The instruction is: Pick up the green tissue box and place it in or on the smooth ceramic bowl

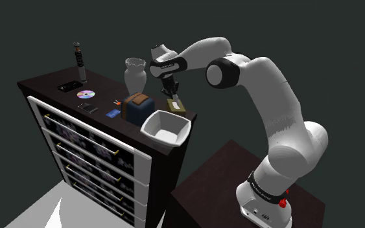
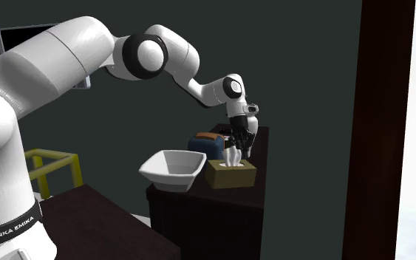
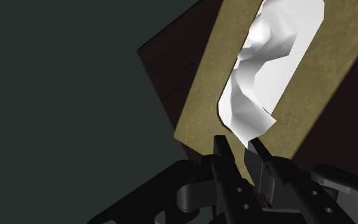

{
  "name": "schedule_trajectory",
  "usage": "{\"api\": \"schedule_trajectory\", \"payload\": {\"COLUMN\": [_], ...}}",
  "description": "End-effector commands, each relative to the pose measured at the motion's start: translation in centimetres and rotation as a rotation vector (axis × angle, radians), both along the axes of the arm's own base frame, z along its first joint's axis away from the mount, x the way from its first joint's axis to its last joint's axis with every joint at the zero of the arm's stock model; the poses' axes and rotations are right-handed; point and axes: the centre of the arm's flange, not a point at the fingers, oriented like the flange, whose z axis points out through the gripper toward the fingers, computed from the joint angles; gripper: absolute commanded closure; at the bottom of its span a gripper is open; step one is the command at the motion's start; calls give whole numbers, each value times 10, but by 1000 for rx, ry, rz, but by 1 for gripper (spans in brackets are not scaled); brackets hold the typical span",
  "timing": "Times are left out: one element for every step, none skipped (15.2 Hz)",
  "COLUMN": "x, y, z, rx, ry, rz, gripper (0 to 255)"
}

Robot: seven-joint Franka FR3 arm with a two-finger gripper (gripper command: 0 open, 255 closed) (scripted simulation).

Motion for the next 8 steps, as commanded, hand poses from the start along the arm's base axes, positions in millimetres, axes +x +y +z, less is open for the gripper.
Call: {"api": "schedule_trajectory", "payload": {"x": [-1, -2, -2, -1, 0, 0, 0, 0], "y": [0, 0, -2, -2, -1, -1, -1, -1], "z": [-3, -3, -3, -3, -3, 2, 7, 12], "rx": [2, 2, 2, 2, 2, 2, 2, 2], "ry": [5, 5, 5, 5, 5, 5, 5, 5], "rz": [-1, -1, -1, -1, -1, -1, -1, -1], "gripper": [255, 255, 255, 255, 255, 255, 255, 255]}}
